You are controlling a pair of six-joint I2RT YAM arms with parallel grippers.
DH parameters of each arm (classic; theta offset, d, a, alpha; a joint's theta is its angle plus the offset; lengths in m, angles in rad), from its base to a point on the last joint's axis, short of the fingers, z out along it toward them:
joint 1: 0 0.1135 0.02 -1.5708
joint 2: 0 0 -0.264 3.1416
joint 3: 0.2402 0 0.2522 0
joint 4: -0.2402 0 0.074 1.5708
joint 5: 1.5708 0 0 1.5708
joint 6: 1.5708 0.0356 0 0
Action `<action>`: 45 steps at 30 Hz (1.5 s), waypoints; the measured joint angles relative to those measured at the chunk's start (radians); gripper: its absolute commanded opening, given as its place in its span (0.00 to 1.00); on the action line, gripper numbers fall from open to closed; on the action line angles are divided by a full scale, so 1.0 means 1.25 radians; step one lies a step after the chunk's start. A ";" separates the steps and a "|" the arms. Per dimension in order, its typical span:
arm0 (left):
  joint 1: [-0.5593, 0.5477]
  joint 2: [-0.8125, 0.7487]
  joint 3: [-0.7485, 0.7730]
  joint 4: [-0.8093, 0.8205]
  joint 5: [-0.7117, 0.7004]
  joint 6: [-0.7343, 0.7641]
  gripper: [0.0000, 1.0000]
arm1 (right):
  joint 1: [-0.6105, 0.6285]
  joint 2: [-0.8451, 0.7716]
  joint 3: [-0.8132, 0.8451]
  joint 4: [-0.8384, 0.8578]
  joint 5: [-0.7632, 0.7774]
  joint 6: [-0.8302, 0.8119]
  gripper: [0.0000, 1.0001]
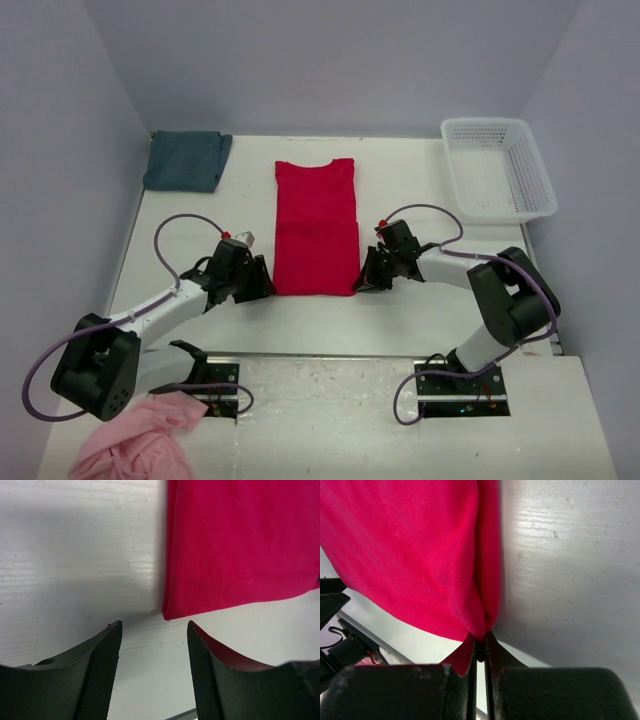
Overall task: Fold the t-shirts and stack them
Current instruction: Grab one side of the 2/3 rectangular tshirt with both arms
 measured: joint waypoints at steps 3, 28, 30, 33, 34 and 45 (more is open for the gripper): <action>0.000 0.006 -0.009 0.028 0.026 -0.007 0.57 | 0.000 0.000 0.000 0.000 0.000 -0.002 0.00; 0.001 0.113 -0.011 0.161 0.088 -0.028 0.00 | 0.001 -0.003 0.000 0.001 0.005 -0.005 0.00; 0.000 0.105 -0.011 0.150 0.085 -0.028 0.00 | 0.003 -0.003 0.001 -0.001 0.008 -0.006 0.00; 0.000 0.083 -0.011 0.132 0.086 -0.027 0.00 | 0.020 -0.010 0.008 -0.013 0.033 -0.015 0.00; 0.000 0.070 -0.012 0.126 0.086 -0.027 0.00 | 0.029 -0.015 0.010 -0.020 0.048 -0.020 0.00; -0.060 -0.235 -0.035 -0.028 0.082 -0.050 0.00 | 0.193 -0.206 0.012 -0.184 0.233 -0.027 0.00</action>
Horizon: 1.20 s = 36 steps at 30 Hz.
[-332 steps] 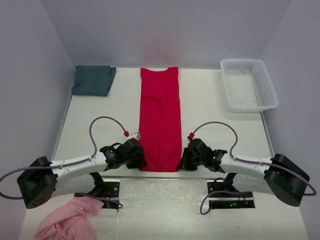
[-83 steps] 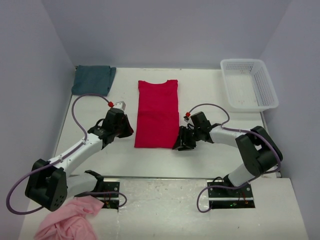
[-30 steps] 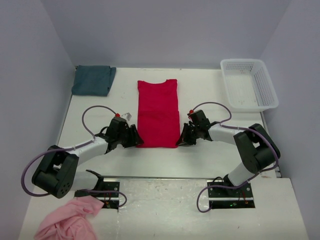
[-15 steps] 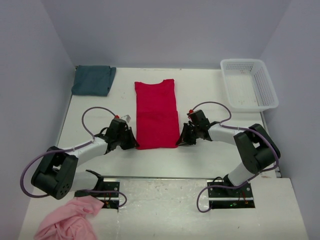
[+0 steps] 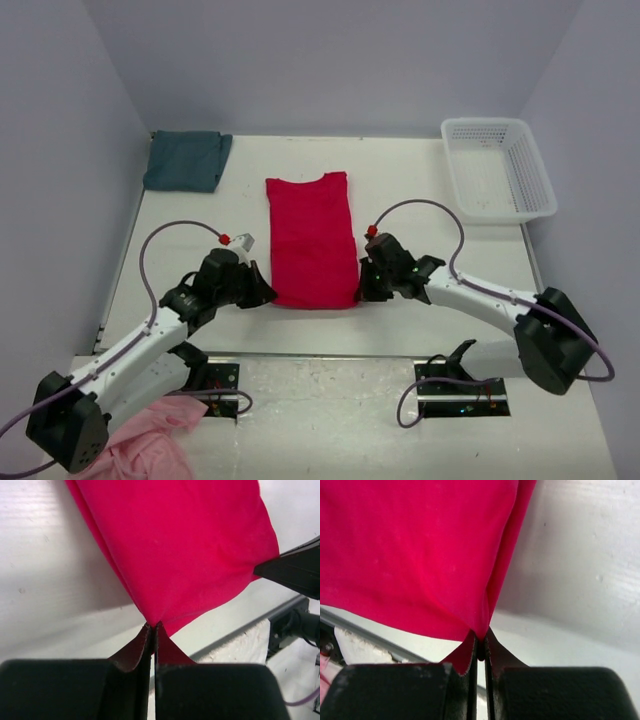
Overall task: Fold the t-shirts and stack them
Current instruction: Grab one side of the 2/3 rectangular tshirt with both arms, then fold the long partially folded tshirt into a neat square
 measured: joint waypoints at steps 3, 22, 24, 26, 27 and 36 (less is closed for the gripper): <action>-0.040 -0.085 0.000 -0.050 -0.014 -0.023 0.00 | 0.033 -0.094 -0.020 -0.039 0.032 0.013 0.00; -0.109 -0.383 0.048 -0.295 -0.051 -0.122 0.00 | 0.220 -0.399 -0.098 -0.187 0.127 0.139 0.00; -0.109 -0.385 0.062 -0.304 -0.053 -0.122 0.00 | 0.240 -0.396 -0.078 -0.207 0.146 0.150 0.00; -0.109 -0.378 0.078 -0.313 -0.062 -0.121 0.00 | 0.249 -0.383 -0.042 -0.233 0.168 0.157 0.00; -0.109 -0.368 0.089 -0.315 -0.070 -0.120 0.00 | 0.249 -0.374 -0.022 -0.245 0.178 0.159 0.00; -0.106 -0.064 0.248 -0.236 -0.187 -0.064 0.00 | 0.095 -0.136 0.214 -0.295 0.236 0.052 0.00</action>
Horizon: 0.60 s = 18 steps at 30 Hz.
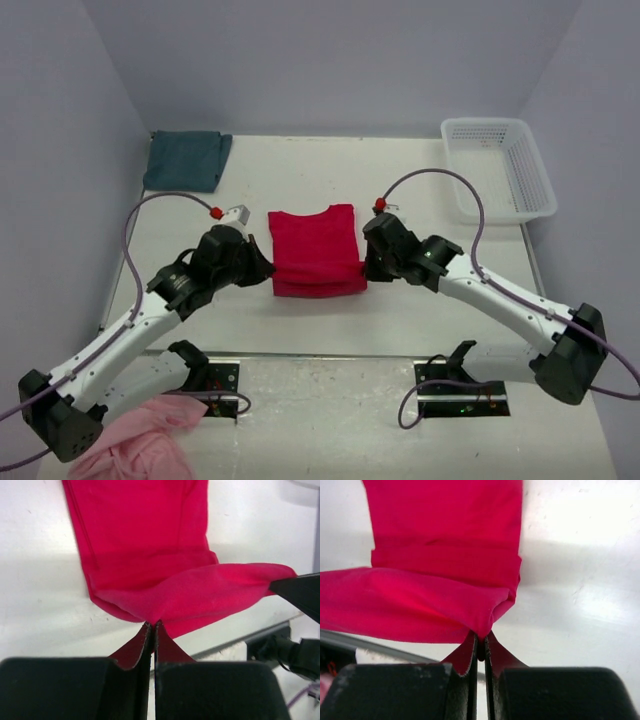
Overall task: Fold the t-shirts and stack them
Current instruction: Fold the long partially folded tshirt into a neat square
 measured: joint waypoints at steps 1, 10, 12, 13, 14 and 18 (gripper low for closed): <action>0.008 0.044 0.016 0.011 -0.006 0.010 0.00 | -0.020 0.027 0.019 -0.001 0.000 -0.016 0.00; 0.176 0.294 0.091 0.126 0.009 0.099 0.00 | -0.151 0.287 0.224 0.028 -0.054 -0.151 0.00; 0.188 0.332 0.118 0.137 0.009 0.113 0.00 | -0.167 0.329 0.266 0.025 -0.065 -0.169 0.00; 0.194 0.356 0.136 0.145 0.009 0.119 0.00 | -0.176 0.356 0.295 0.024 -0.073 -0.179 0.00; 0.199 0.378 0.152 0.152 0.008 0.126 0.00 | -0.187 0.383 0.327 0.023 -0.077 -0.188 0.00; 0.219 0.500 0.248 0.175 -0.003 0.152 0.00 | -0.226 0.491 0.450 0.013 -0.099 -0.219 0.00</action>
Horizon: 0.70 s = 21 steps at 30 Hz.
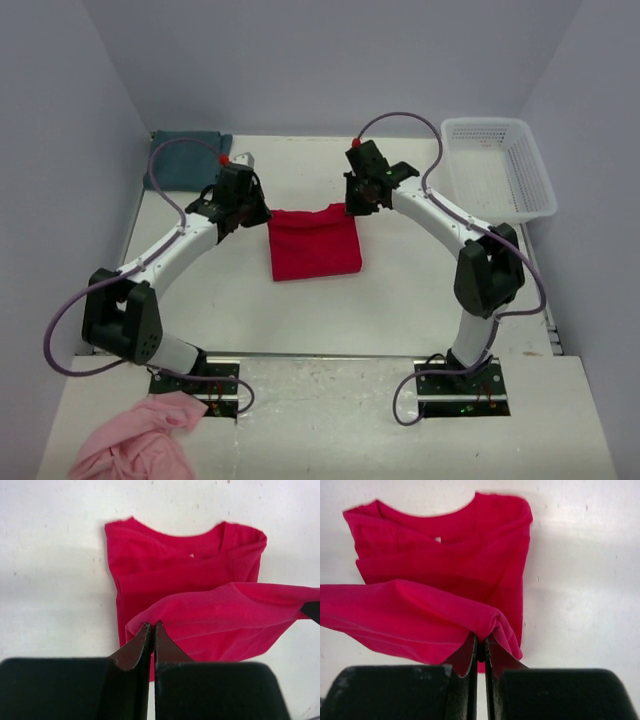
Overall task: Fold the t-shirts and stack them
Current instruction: Fold the long partially folded tshirt into a neat square
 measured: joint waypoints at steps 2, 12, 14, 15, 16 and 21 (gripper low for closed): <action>0.014 0.065 0.048 0.017 0.002 0.011 0.00 | -0.022 0.061 0.065 -0.007 -0.017 -0.015 0.00; 0.115 0.390 0.269 0.094 -0.035 0.104 0.60 | -0.124 0.442 0.528 -0.089 -0.035 -0.136 0.60; 0.121 0.391 0.299 0.093 -0.051 0.132 0.63 | -0.136 0.460 0.568 -0.096 -0.016 -0.161 0.61; 0.121 0.385 0.313 0.095 -0.055 0.142 0.64 | -0.142 0.452 0.569 -0.104 -0.009 -0.171 0.61; 0.120 0.374 0.323 0.098 -0.058 0.152 0.64 | -0.146 0.441 0.569 -0.114 -0.006 -0.177 0.62; 0.109 0.263 0.302 0.126 -0.004 0.154 0.31 | -0.144 0.225 0.355 -0.091 -0.038 -0.172 0.38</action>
